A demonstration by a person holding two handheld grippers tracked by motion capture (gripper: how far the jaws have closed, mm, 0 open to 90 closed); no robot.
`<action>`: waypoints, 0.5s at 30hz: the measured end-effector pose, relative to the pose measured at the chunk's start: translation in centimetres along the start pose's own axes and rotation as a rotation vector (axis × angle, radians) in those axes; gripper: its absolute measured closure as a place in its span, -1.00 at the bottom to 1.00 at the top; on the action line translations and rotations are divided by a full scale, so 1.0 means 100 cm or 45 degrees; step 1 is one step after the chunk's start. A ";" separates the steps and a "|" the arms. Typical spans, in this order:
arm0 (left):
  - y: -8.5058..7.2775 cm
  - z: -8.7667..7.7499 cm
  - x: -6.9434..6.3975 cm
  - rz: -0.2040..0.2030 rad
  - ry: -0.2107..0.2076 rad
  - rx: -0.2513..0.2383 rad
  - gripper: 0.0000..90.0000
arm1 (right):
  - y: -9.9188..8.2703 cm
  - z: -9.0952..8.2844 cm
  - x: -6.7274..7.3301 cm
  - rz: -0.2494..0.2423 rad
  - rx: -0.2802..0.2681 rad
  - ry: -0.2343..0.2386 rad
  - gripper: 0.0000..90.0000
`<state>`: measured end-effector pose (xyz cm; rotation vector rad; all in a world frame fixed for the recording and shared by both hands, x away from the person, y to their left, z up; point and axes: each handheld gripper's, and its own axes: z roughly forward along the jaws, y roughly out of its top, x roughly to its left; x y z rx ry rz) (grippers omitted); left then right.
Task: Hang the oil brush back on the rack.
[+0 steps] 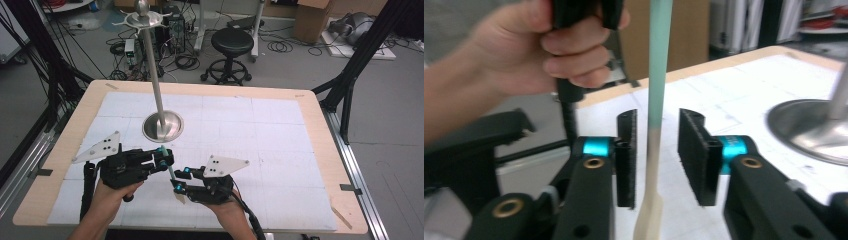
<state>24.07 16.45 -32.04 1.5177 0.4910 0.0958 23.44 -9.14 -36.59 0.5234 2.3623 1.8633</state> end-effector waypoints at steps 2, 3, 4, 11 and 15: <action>0.001 0.002 -0.002 0.003 0.021 0.002 0.71 | 0.000 0.000 0.001 -0.010 0.008 -0.021 0.65; 0.001 0.003 -0.003 0.003 0.027 0.001 0.71 | 0.000 0.000 0.001 -0.022 0.003 -0.035 0.70; 0.001 0.003 -0.004 0.003 0.032 0.000 0.71 | 0.000 0.000 0.002 -0.027 0.000 -0.036 0.75; 0.001 0.003 -0.001 -0.020 -0.108 0.001 0.20 | 0.001 -0.005 0.002 -0.025 -0.009 0.073 0.88; 0.000 0.000 0.001 -0.035 -0.233 -0.020 0.22 | 0.000 -0.005 0.000 0.001 -0.038 0.184 0.88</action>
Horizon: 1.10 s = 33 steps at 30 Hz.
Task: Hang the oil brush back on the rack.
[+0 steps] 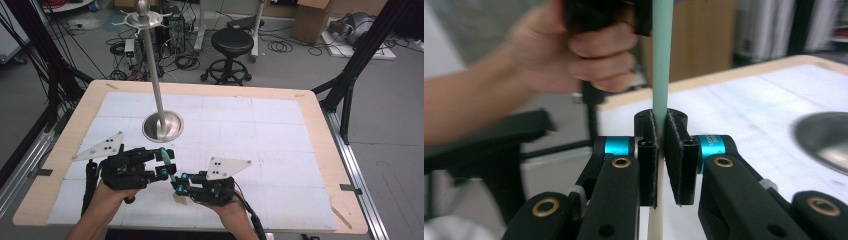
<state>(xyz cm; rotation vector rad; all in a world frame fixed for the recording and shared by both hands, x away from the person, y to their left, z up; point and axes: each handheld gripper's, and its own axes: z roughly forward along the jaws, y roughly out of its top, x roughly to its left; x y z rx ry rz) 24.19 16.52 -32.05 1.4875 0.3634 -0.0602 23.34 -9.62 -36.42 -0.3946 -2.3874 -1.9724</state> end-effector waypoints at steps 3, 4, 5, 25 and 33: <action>0.000 -0.001 0.000 0.002 -0.055 -0.008 0.34 | -0.001 0.000 -0.002 0.027 -0.029 0.084 0.88; 0.000 -0.002 0.000 0.009 -0.067 -0.008 0.39 | -0.001 0.000 -0.003 0.028 -0.031 0.097 0.88; 0.000 -0.001 0.000 0.001 -0.079 -0.009 0.43 | -0.001 0.000 -0.003 0.032 -0.033 0.121 0.88; 0.013 -0.009 0.020 0.058 0.168 0.033 0.83 | -0.011 -0.041 -0.012 0.035 0.023 -0.249 -0.17; 0.043 -0.016 0.040 0.066 0.274 0.025 0.83 | -0.018 -0.076 -0.013 -0.009 0.058 -0.523 -0.48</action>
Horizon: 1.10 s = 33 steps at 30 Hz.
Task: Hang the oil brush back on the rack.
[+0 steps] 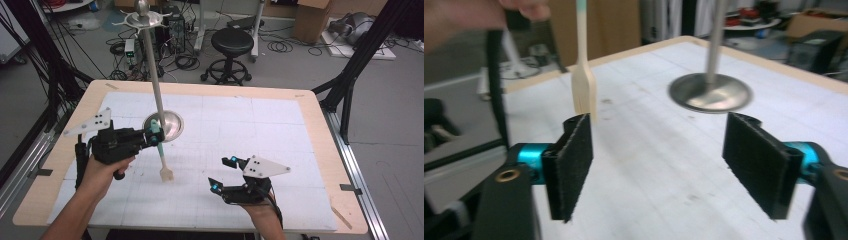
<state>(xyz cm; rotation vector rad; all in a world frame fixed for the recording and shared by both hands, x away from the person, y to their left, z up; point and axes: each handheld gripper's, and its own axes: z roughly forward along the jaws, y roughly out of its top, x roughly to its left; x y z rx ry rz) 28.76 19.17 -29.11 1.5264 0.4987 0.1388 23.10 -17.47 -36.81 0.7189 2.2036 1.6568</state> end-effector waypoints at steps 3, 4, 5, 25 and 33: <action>0.015 -0.001 0.009 0.003 0.007 -0.015 0.83 | -0.003 -0.006 -0.004 0.005 -0.006 -0.041 -0.54; 0.020 -0.001 0.011 0.002 0.007 -0.020 0.83 | -0.004 -0.008 -0.005 0.012 -0.009 -0.045 -0.53; 0.025 -0.001 0.013 -0.003 0.002 -0.023 0.83 | -0.005 -0.008 -0.006 0.016 -0.010 -0.053 -0.54; 0.113 0.041 0.047 0.071 0.173 0.024 0.83 | -0.008 -0.014 -0.015 0.024 -0.019 -0.084 -0.54; 0.134 0.070 0.052 0.097 0.237 0.055 0.84 | -0.010 -0.016 -0.016 0.027 -0.019 -0.085 -0.53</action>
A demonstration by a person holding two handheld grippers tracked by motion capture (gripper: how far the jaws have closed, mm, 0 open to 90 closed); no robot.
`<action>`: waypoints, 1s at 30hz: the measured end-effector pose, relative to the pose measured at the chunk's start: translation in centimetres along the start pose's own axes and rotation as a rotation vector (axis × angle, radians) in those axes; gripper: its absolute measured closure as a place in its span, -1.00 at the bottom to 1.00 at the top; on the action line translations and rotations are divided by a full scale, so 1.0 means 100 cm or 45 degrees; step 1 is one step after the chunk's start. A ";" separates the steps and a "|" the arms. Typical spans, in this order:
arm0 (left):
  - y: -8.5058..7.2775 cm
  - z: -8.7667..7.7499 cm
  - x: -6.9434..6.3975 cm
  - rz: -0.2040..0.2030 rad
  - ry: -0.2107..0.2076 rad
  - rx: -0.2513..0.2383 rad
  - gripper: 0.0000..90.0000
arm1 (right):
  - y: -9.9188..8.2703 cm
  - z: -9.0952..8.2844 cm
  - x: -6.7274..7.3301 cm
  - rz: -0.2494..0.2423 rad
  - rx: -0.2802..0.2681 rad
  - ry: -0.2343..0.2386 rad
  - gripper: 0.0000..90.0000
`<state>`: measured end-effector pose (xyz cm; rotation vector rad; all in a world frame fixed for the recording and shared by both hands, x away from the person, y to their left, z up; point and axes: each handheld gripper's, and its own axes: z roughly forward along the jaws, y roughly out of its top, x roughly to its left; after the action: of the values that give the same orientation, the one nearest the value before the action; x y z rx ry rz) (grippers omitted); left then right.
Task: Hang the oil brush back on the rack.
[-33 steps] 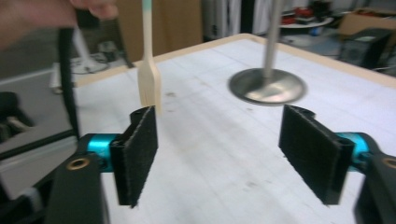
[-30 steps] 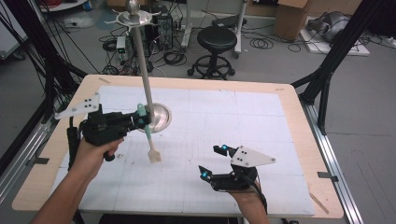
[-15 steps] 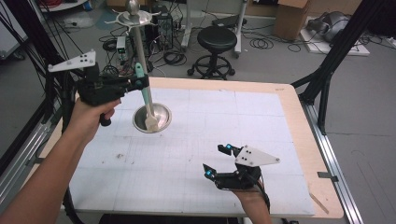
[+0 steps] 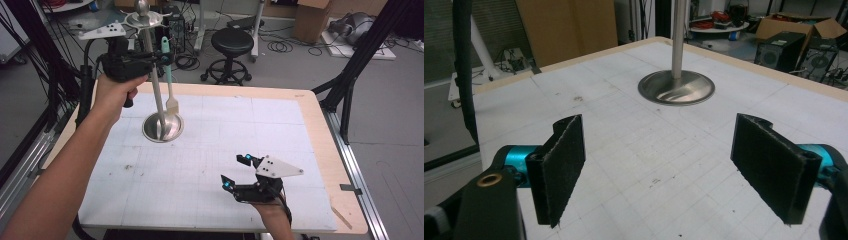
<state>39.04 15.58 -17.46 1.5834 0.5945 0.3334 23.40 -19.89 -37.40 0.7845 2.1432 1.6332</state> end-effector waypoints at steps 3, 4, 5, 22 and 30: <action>0.005 0.008 0.002 -0.005 0.021 0.007 0.84 | 0.000 -0.002 -0.002 -0.001 -0.008 -0.001 -0.53; 0.006 0.010 0.002 -0.010 0.032 0.007 0.83 | -0.001 -0.003 -0.002 0.008 -0.006 -0.003 -0.54; 0.007 0.012 0.003 -0.011 0.039 0.009 0.83 | -0.001 -0.004 -0.003 0.010 -0.009 -0.004 -0.53; 0.011 0.020 0.016 -0.066 0.160 -0.001 0.83 | 0.000 -0.006 -0.003 0.010 -0.025 0.009 -0.54; 0.011 0.020 0.018 -0.076 0.204 0.006 0.83 | 0.000 -0.007 -0.002 0.007 -0.032 0.011 -0.53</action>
<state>41.78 14.90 -16.89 1.5493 0.7645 0.4169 23.21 -20.53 -37.21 0.7783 2.1241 1.6657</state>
